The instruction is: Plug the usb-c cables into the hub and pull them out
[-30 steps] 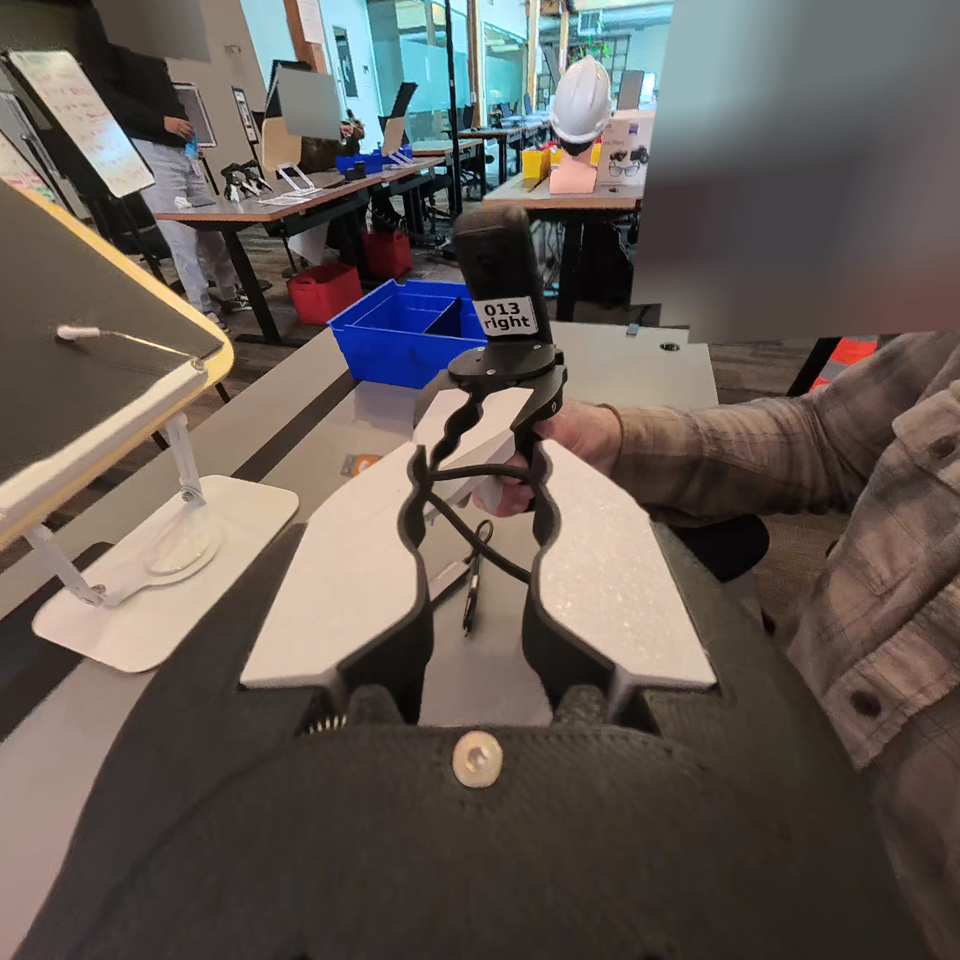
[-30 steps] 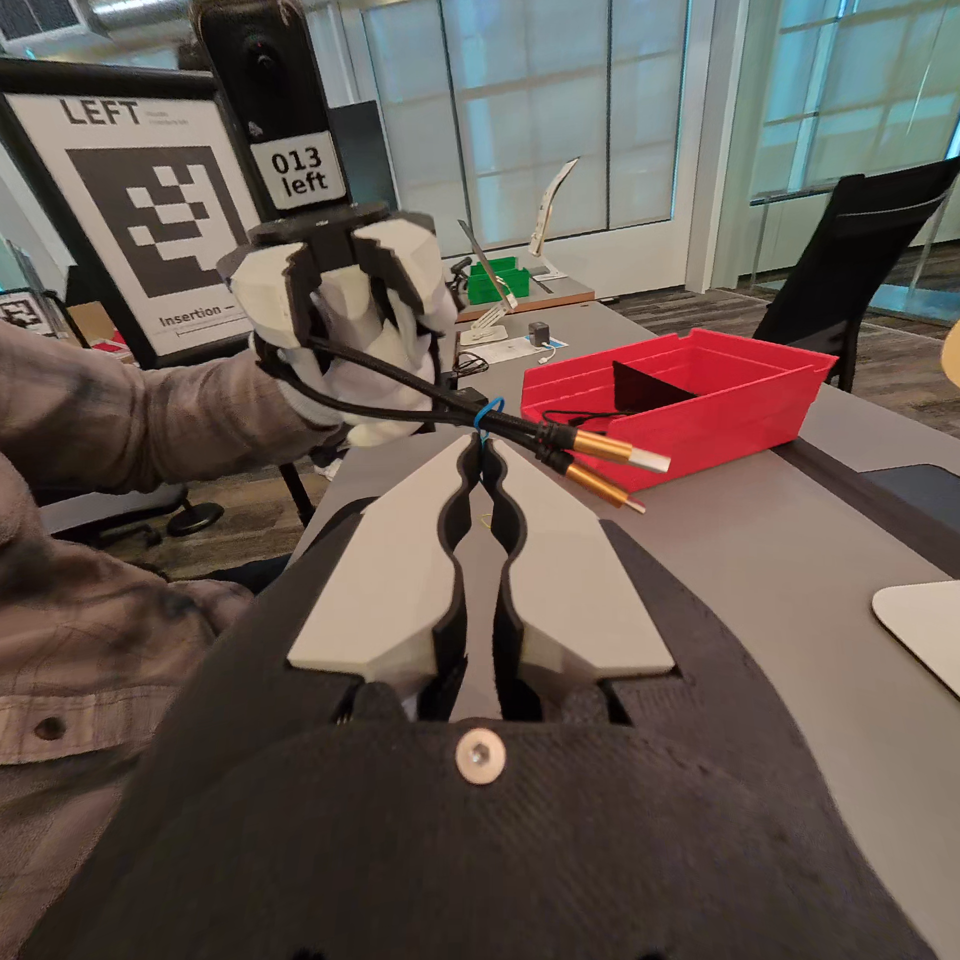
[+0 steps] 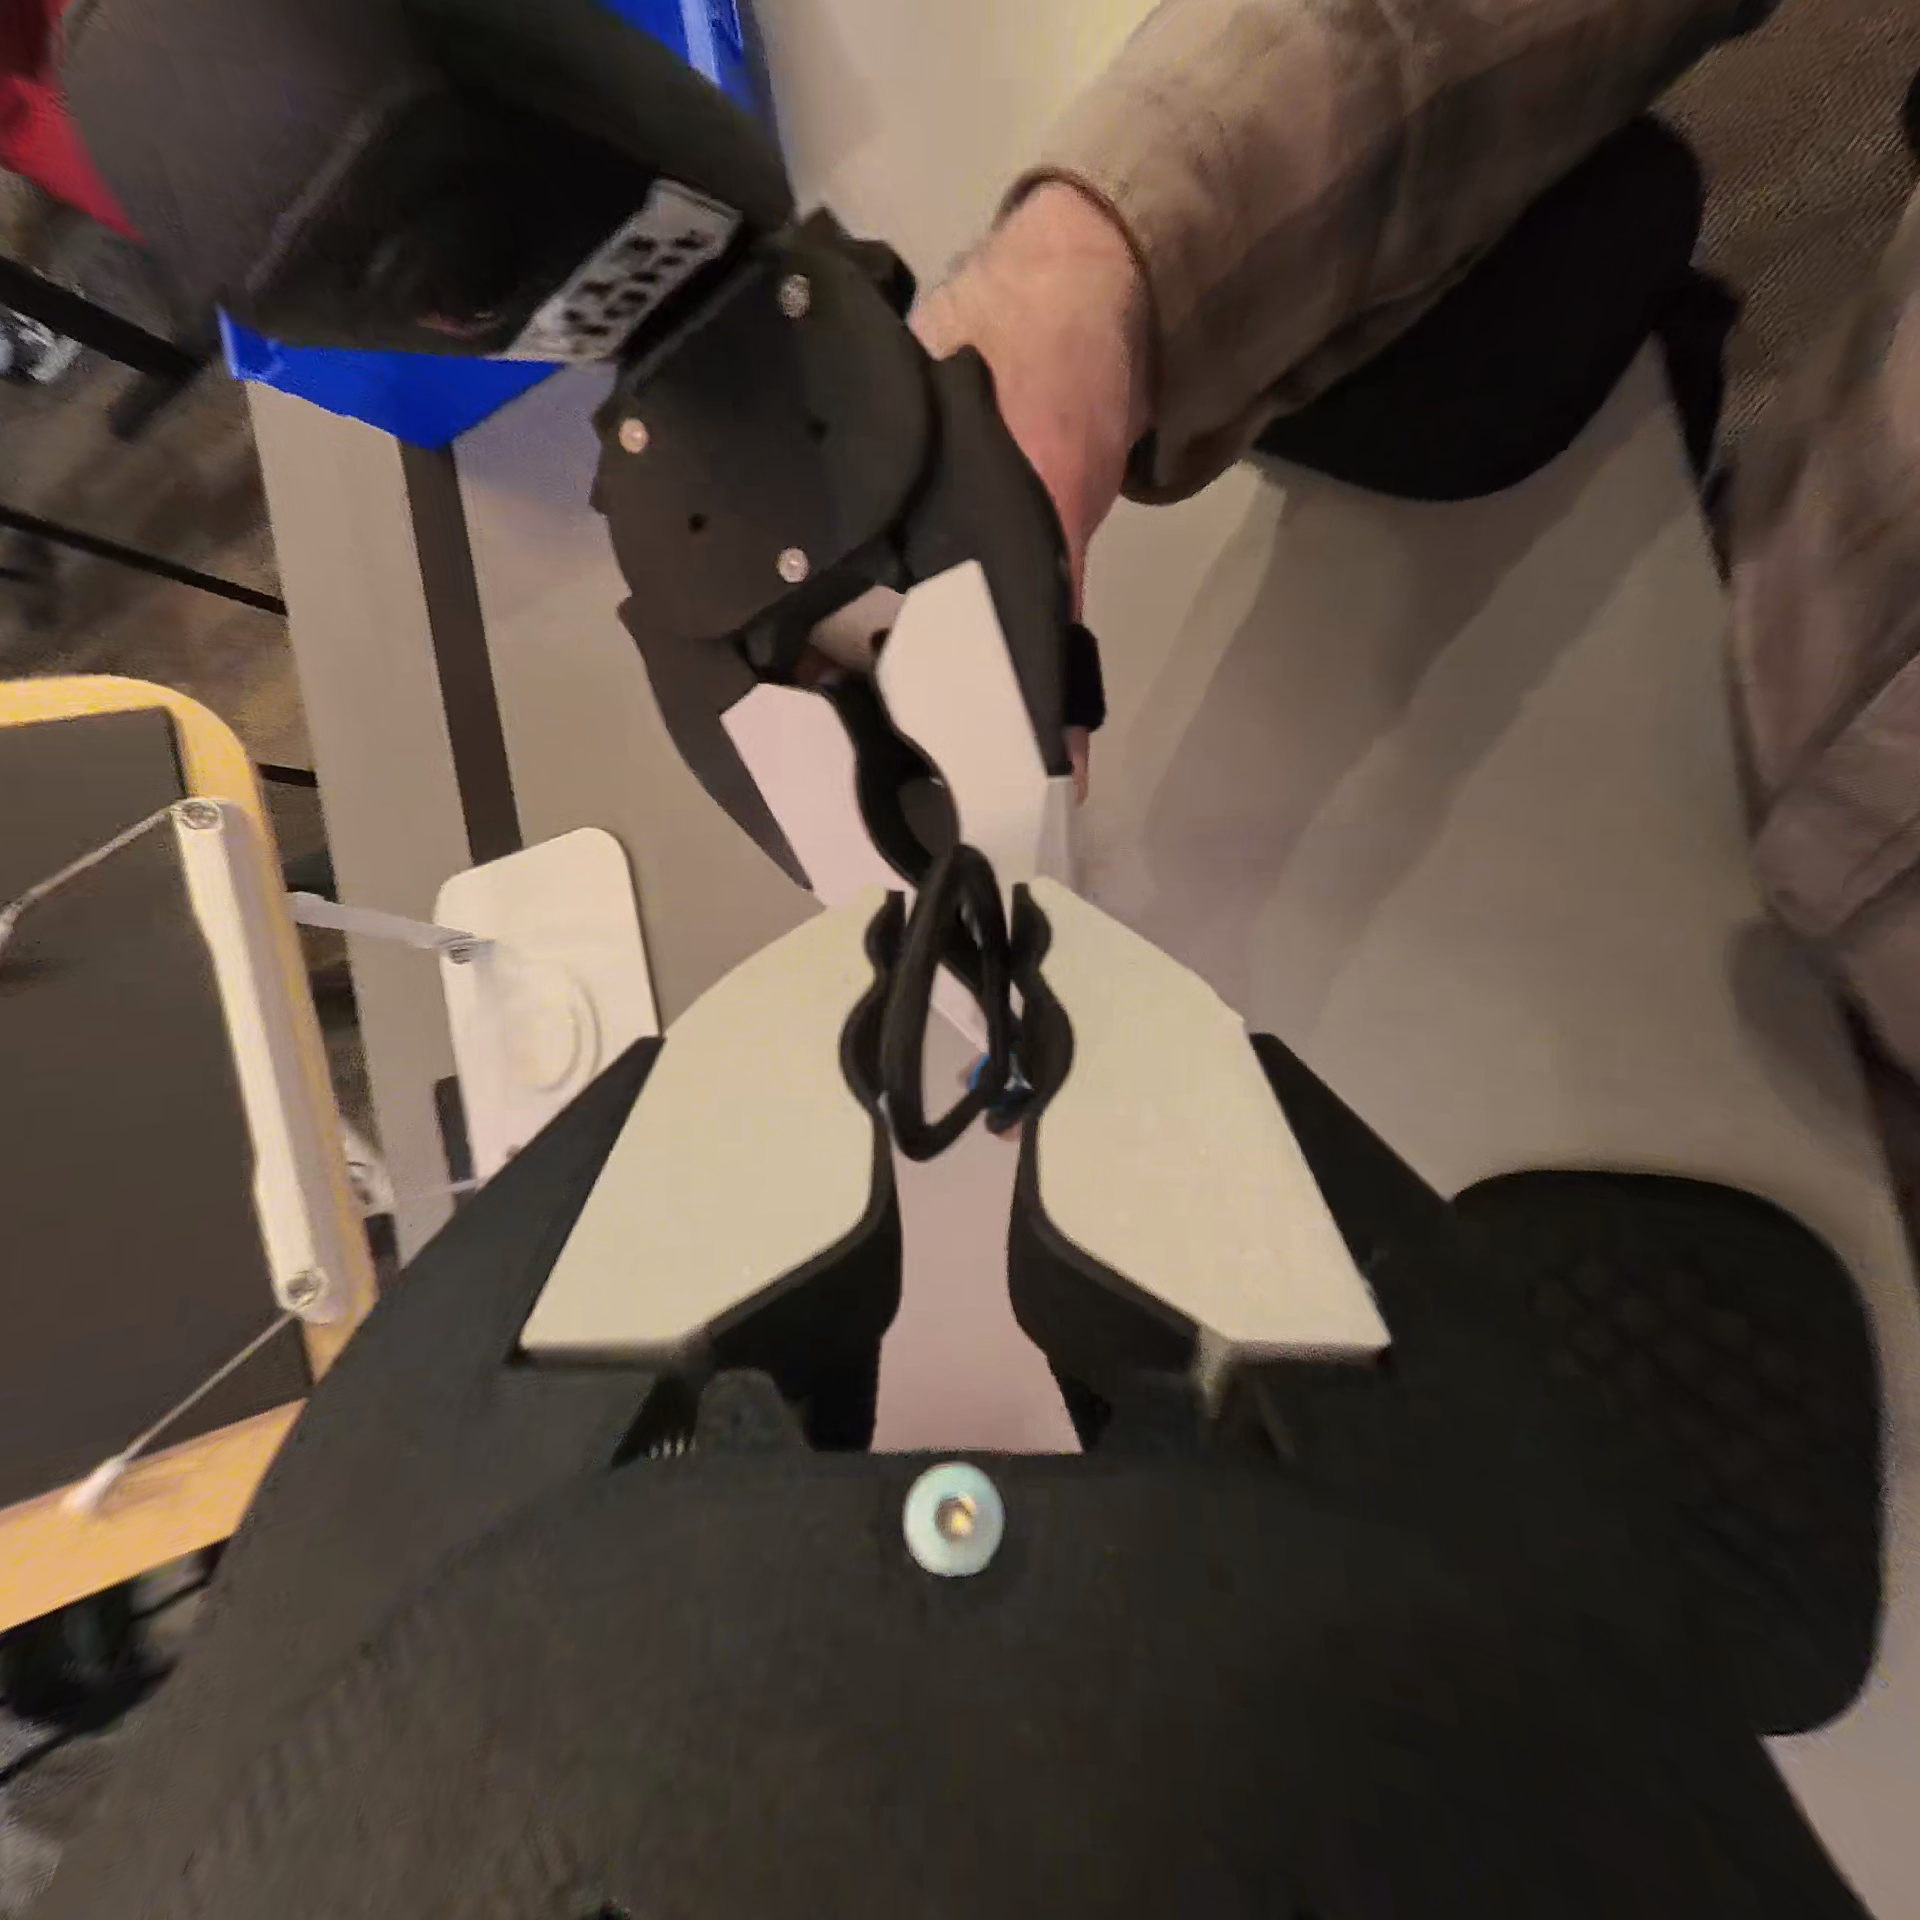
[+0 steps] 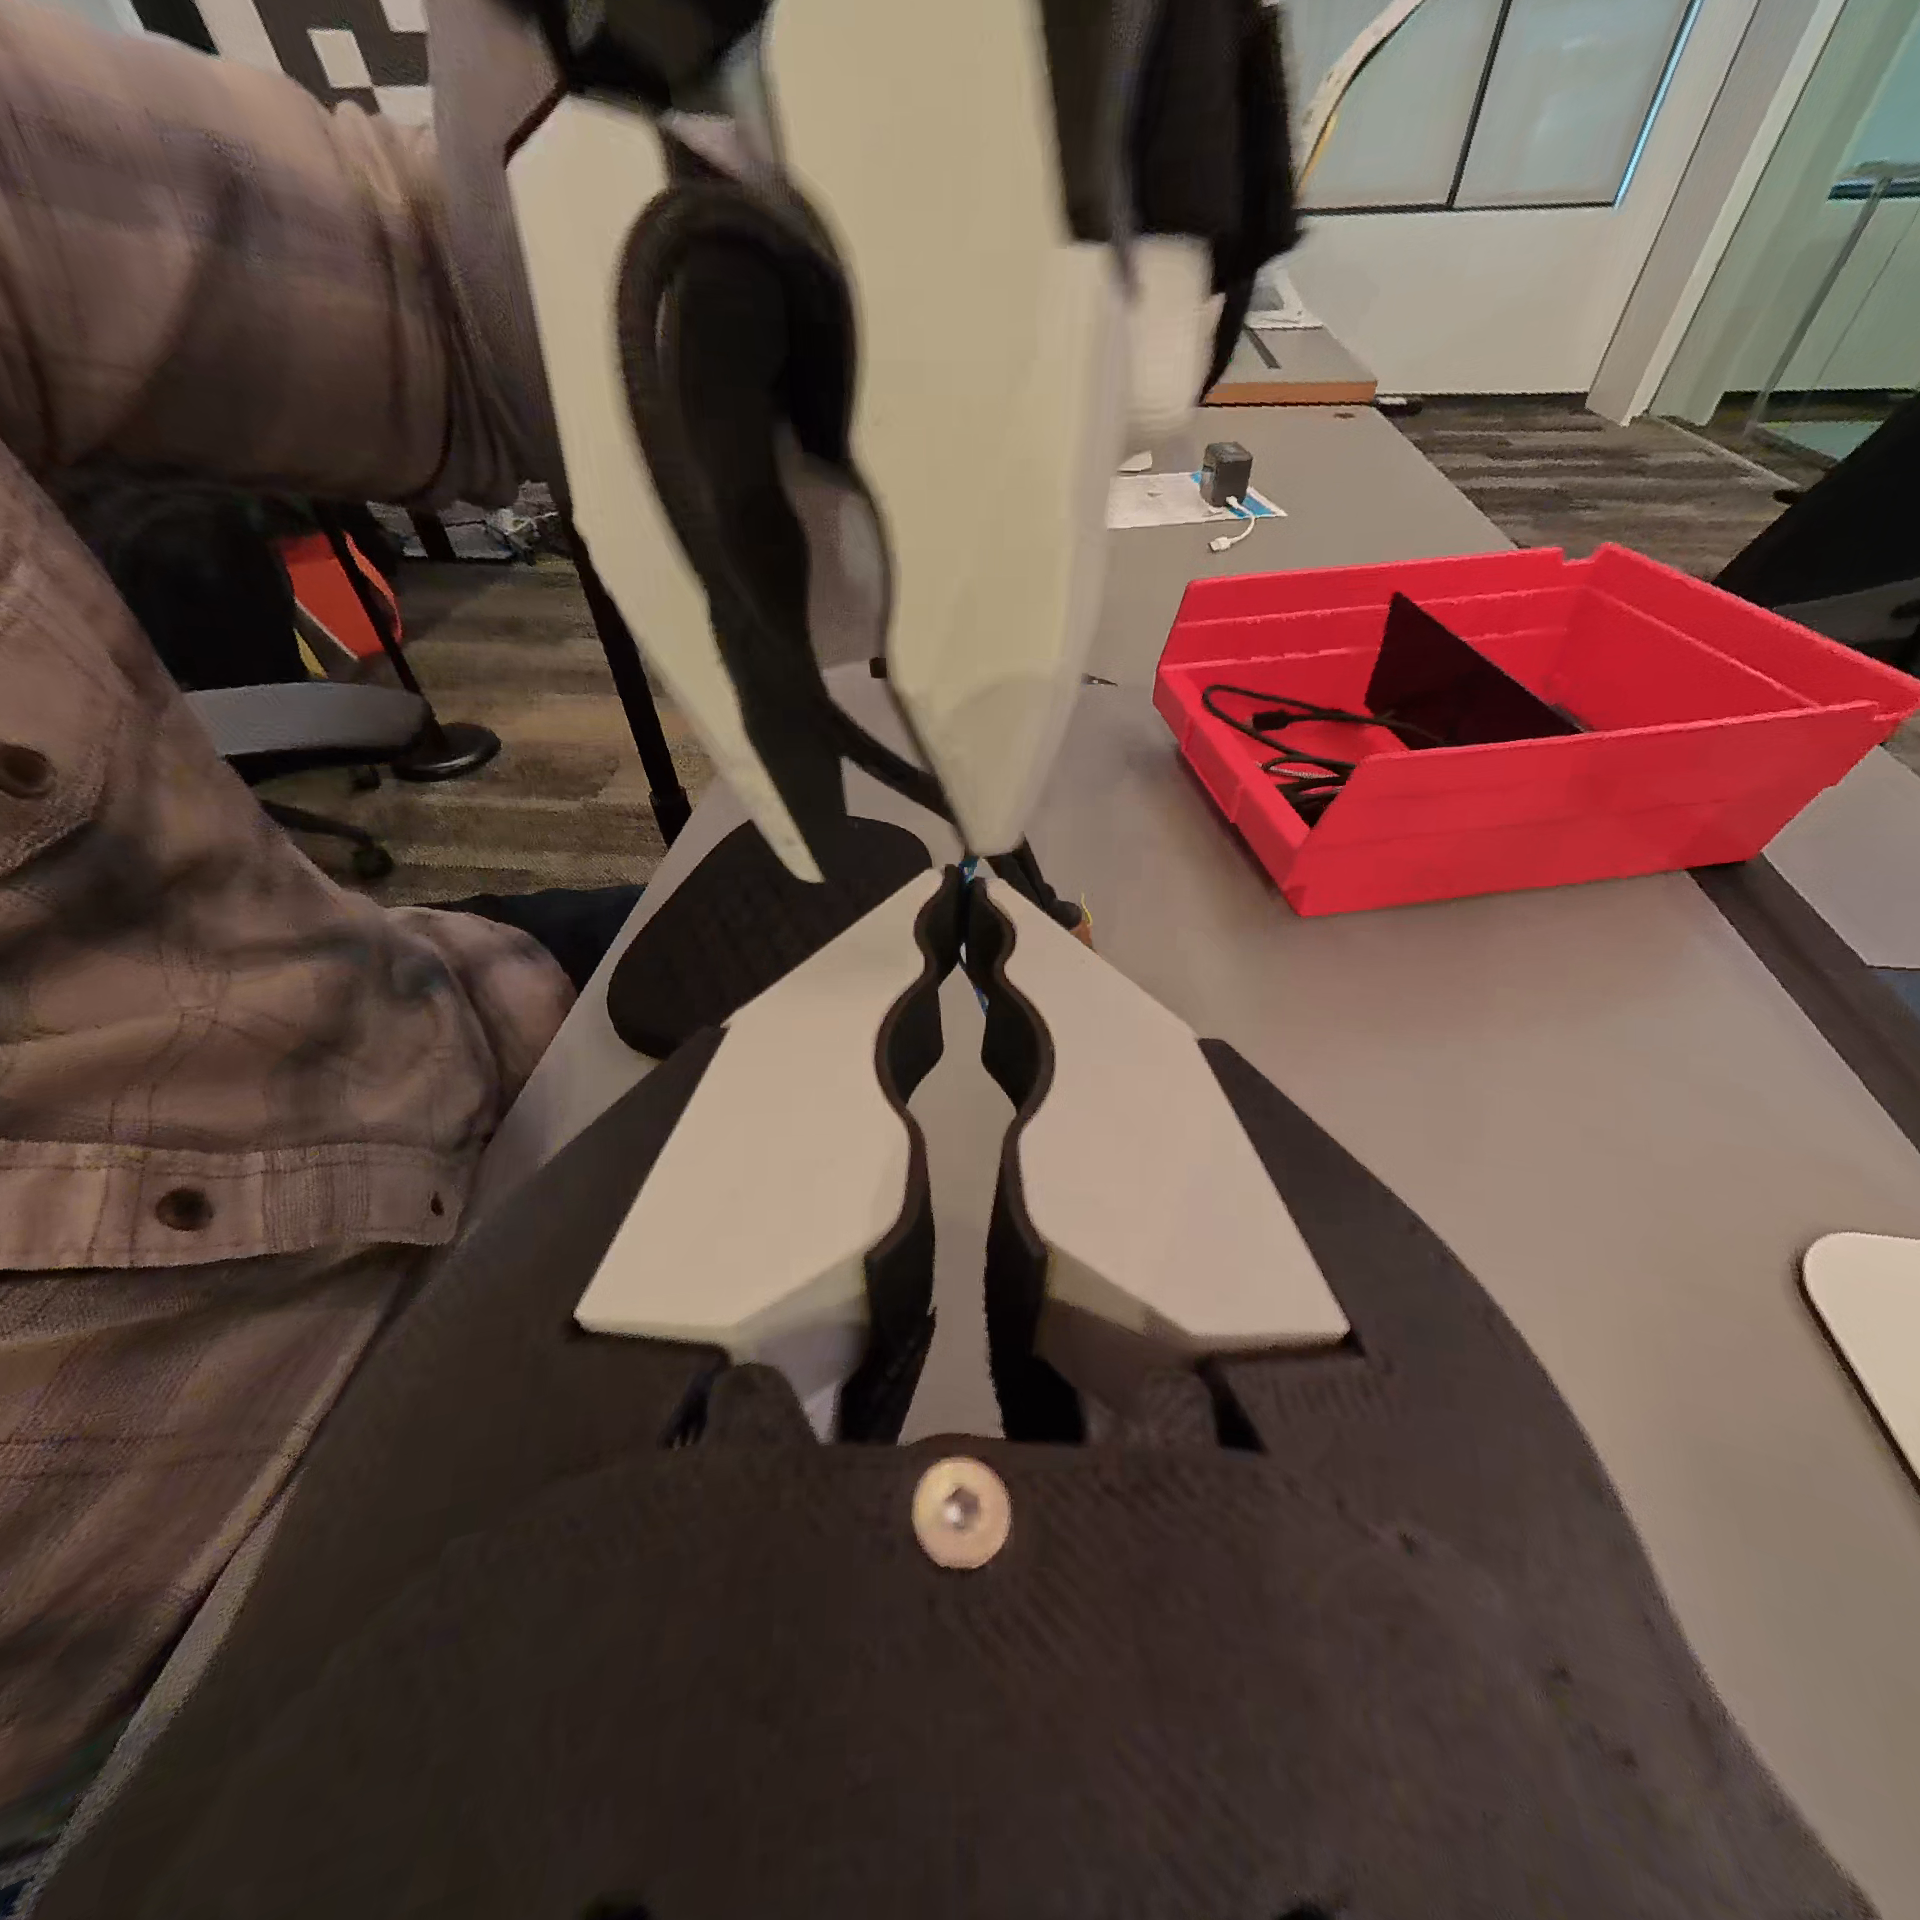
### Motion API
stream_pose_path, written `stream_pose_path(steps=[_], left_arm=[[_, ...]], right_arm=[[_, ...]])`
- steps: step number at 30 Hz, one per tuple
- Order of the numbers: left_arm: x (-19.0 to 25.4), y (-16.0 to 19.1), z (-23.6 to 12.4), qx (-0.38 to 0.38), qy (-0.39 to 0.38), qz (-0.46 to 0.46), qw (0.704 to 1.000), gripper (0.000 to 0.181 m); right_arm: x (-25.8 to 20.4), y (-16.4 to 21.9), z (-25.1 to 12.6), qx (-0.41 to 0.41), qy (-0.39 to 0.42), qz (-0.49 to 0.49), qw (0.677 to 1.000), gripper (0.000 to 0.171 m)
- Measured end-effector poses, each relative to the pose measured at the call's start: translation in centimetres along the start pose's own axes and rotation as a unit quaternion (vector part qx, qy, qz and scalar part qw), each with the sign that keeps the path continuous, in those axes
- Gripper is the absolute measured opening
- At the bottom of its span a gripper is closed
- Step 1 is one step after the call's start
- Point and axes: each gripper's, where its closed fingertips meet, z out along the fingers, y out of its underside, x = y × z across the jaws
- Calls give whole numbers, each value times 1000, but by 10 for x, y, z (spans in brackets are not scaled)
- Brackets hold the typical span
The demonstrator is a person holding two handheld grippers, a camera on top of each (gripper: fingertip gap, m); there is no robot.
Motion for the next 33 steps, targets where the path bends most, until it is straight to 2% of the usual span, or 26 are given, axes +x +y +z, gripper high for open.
stream_pose_path(steps=[1,3,9,13,16,20,23,29,33], left_arm=[[-5,-2,-1,6,7,-27,1000,20],[-20,-3,-3,19,12,-100,995,10],[-45,15,11,54,40,-241,968,12],[-43,20,26,91,110,-334,932,13],[-47,29,37,94,120,-372,916,16],[-61,33,28,112,70,-372,919,24],[-71,31,10,123,30,-367,922,21],[-58,55,28,27,17,-326,945,21],[-40,72,43,-29,55,-301,952,15]], right_arm=[[-2,0,0,-1,-2,-6,1000,0],[-2,-1,1,-7,13,-28,1000,0],[-8,-9,-2,2,25,-77,997,0],[-12,-9,-5,1,23,-96,995,0],[-7,-7,-9,1,32,-100,994,0],[-5,-4,-14,5,32,-100,994,0],[-12,-7,-13,18,8,-96,995,0],[-22,-13,-10,43,-30,-93,994,0],[-21,-16,-18,49,-26,-95,994,0]])
